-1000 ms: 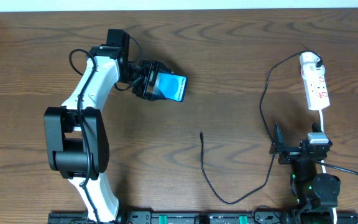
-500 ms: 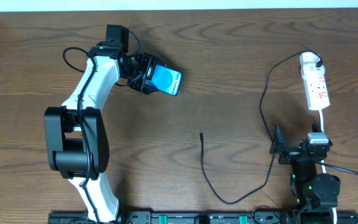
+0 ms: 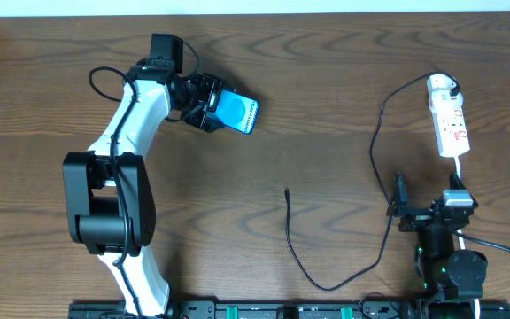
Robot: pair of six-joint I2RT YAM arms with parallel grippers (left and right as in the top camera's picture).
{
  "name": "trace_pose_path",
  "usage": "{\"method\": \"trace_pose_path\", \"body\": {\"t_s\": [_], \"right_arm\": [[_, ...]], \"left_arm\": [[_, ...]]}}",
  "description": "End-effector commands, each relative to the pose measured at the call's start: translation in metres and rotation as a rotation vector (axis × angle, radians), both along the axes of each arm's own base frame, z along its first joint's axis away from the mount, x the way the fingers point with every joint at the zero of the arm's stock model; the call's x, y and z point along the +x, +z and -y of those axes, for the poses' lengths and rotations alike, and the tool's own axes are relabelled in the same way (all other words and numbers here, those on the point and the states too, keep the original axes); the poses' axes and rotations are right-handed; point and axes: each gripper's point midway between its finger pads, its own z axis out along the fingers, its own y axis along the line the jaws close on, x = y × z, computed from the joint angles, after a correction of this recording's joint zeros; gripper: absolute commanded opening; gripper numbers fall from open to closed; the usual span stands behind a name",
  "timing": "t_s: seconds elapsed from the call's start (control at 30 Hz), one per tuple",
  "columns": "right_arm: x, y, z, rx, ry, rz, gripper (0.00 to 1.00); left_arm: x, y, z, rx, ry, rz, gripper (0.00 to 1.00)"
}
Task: Plug charger to phone and switch on socket
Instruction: 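Rotate the held phone so its bottom port faces right, then raise the right arm and move the right gripper to the phone's edge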
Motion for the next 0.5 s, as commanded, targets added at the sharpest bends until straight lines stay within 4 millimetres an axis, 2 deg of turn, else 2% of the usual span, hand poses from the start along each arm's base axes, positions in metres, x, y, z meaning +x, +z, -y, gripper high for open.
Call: {"method": "trace_pose_path", "body": {"t_s": [0.0, 0.17, 0.3, 0.47], "right_arm": [[0.0, 0.007, -0.003, -0.017, 0.015, 0.03, 0.99], [-0.003, 0.021, -0.027, -0.042, 0.152, 0.084, 0.99], [-0.005, 0.029, -0.03, -0.041, 0.17, 0.072, 0.99], [-0.001, 0.053, -0.028, -0.04, 0.162, 0.027, 0.99]], "left_arm": [[0.006, 0.017, 0.002, -0.015, 0.011, 0.044, 0.07], [0.009, 0.02, 0.015, -0.017, -0.018, 0.081, 0.08], [0.012, 0.023, 0.027, -0.022, -0.034, 0.106, 0.08], [0.011, 0.025, 0.033, -0.034, -0.023, 0.095, 0.07]]}}
